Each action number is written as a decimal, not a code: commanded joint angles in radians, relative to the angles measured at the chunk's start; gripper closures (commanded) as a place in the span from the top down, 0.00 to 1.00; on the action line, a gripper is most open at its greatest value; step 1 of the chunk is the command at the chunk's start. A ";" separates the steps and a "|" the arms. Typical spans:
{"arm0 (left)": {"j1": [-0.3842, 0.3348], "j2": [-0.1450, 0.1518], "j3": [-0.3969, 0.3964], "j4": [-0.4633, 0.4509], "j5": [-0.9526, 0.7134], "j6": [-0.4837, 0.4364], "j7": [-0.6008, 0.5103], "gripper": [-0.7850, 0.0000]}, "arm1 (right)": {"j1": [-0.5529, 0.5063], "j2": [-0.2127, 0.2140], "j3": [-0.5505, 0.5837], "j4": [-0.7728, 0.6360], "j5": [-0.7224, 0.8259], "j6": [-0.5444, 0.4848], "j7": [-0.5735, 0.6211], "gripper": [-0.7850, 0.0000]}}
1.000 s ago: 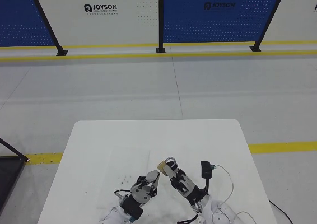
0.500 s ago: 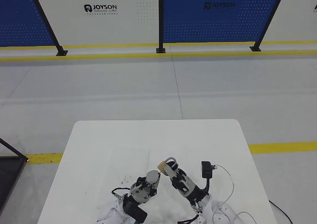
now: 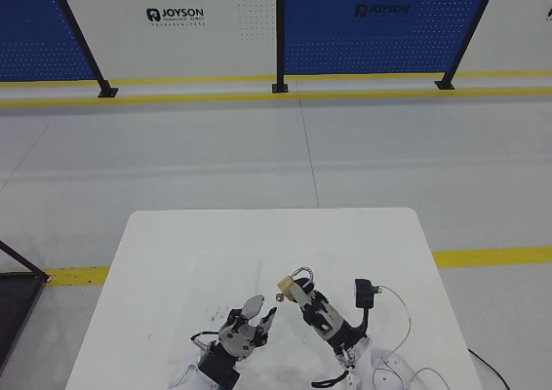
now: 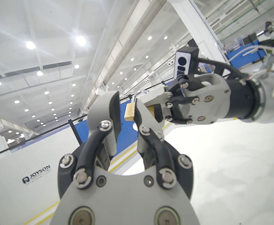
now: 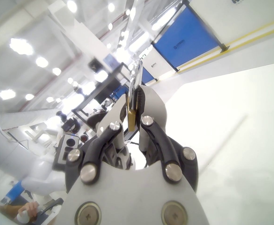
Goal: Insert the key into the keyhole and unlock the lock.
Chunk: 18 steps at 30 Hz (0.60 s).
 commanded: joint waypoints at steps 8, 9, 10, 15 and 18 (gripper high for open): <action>0.194 0.071 -0.196 -0.182 -0.256 -0.561 -0.160 1.00 | 0.074 -0.003 -0.021 0.062 -0.012 0.118 0.141 0.00; 0.230 0.082 -0.239 -0.208 -0.274 -0.608 -0.213 1.00 | 0.090 -0.005 -0.038 0.076 -0.006 0.130 0.186 0.00; 0.264 0.093 -0.280 -0.240 -0.293 -0.658 -0.270 1.00 | 0.110 -0.007 -0.061 0.093 -0.007 0.147 0.244 0.00; 0.407 0.127 -0.455 -0.360 -0.418 -0.790 -0.511 1.00 | 0.231 -0.031 -0.186 0.170 0.022 0.241 0.489 0.00; 0.453 0.136 -0.517 -0.393 -0.495 -0.808 -0.619 1.00 | 0.283 -0.050 -0.259 0.200 -0.010 0.305 0.551 0.00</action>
